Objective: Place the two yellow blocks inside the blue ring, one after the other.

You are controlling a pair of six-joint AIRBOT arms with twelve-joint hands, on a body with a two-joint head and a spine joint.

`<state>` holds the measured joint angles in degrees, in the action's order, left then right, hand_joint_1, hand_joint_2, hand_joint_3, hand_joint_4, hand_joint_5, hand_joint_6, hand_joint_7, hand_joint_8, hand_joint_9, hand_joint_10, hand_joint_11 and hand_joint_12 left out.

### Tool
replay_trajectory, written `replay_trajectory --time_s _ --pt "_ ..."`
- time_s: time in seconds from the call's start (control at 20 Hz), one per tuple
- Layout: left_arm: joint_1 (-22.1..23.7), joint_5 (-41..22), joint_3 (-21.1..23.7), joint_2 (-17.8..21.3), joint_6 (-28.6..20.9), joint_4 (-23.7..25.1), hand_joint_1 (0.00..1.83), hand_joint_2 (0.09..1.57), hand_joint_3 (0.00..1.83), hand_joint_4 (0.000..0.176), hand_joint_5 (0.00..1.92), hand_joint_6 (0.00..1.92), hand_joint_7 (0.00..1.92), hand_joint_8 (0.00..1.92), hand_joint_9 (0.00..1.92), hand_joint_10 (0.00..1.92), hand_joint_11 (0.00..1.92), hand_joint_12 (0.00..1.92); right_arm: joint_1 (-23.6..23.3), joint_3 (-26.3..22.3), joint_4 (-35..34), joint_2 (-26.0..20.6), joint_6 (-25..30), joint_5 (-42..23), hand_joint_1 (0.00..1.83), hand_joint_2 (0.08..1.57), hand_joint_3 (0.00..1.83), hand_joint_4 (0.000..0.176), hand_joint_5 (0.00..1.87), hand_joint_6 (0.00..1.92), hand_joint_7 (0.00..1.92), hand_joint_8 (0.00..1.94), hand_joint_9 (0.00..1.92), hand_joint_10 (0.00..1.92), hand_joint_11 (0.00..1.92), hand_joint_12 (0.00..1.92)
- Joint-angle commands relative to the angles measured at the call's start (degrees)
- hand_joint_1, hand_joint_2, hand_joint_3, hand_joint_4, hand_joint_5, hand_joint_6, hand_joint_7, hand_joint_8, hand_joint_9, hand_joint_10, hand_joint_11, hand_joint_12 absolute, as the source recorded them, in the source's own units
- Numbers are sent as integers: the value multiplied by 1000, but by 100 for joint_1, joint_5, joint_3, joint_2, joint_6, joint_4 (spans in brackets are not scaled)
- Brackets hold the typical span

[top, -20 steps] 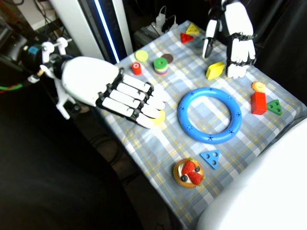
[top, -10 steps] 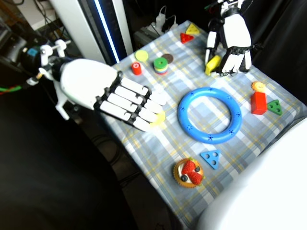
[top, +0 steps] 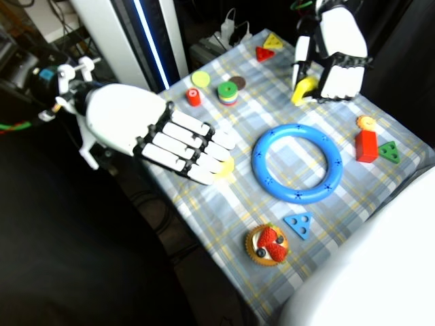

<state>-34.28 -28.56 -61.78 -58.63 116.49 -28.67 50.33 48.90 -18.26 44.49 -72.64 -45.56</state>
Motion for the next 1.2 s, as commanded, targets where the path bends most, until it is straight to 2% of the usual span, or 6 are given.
replay_trajectory --time_s 0.0,0.1,0.15,0.7,1.0,1.15 --pt "184 -429 -73 -95 -30 147 1223 1206 4 0 830 973 813 1551 638 1919 486 1921 -42 35 77 6 20 -713 583 1297 0 0 0 0 0 0 0 0 8 205" --pt "393 -298 -248 -264 -30 156 1141 1161 0 0 887 1118 848 1848 920 1921 966 1921 -42 49 77 18 20 -712 583 1296 0 0 0 0 0 0 0 0 0 242" --pt "494 -221 -370 -370 -31 135 1198 1198 8 0 803 1237 804 1476 928 1921 991 1921 -42 56 77 25 20 -712 569 1297 0 0 0 0 0 0 0 0 0 218" --pt "981 792 -1979 -1640 -3 -581 1139 1159 0 0 890 1115 904 1854 1096 1921 1218 1921 -44 167 81 165 51 -710 515 1305 2 0 0 0 0 0 0 0 26 28" --pt "932 1040 -2412 -2030 730 -1456 1169 1232 8 0 684 1279 821 1404 468 1466 147 1921 -46 186 84 183 80 -712 526 1307 0 0 0 0 0 0 0 0 0 111" --pt "886 1056 -2408 -2093 739 -1444 1018 1117 0 83 419 435 465 659 144 1370 7 1863 -45 188 84 183 102 -713 562 1309 0 0 0 0 0 0 0 0 0 80"
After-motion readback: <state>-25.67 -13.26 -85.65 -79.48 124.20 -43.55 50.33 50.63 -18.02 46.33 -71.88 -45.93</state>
